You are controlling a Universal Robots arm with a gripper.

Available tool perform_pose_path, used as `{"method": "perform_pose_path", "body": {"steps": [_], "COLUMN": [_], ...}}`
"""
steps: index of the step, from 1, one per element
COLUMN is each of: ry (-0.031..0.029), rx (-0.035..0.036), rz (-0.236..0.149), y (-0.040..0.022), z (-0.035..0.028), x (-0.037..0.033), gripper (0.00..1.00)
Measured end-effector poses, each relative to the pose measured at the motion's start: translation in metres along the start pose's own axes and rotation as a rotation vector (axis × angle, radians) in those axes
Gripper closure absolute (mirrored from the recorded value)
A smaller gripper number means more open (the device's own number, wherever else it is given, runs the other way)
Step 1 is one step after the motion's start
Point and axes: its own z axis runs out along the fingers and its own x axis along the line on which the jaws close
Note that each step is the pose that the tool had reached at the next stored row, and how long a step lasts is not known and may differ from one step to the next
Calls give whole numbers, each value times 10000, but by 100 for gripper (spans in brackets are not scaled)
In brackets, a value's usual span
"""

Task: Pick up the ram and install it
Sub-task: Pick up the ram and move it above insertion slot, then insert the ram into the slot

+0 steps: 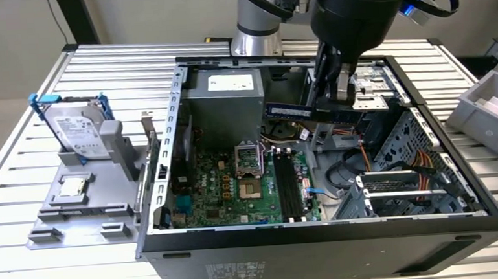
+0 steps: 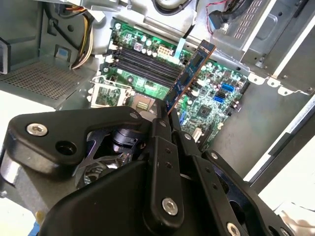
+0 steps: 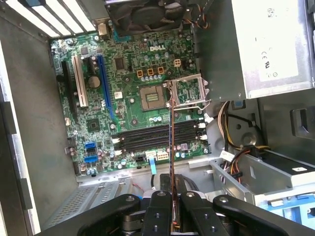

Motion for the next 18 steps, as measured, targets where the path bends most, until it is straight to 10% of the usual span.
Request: {"method": "perform_pose_path", "body": {"steps": [18], "ry": [-2], "rx": [5], "rz": [106], "y": [0], "z": [0], "x": [0], "gripper": [100]}}
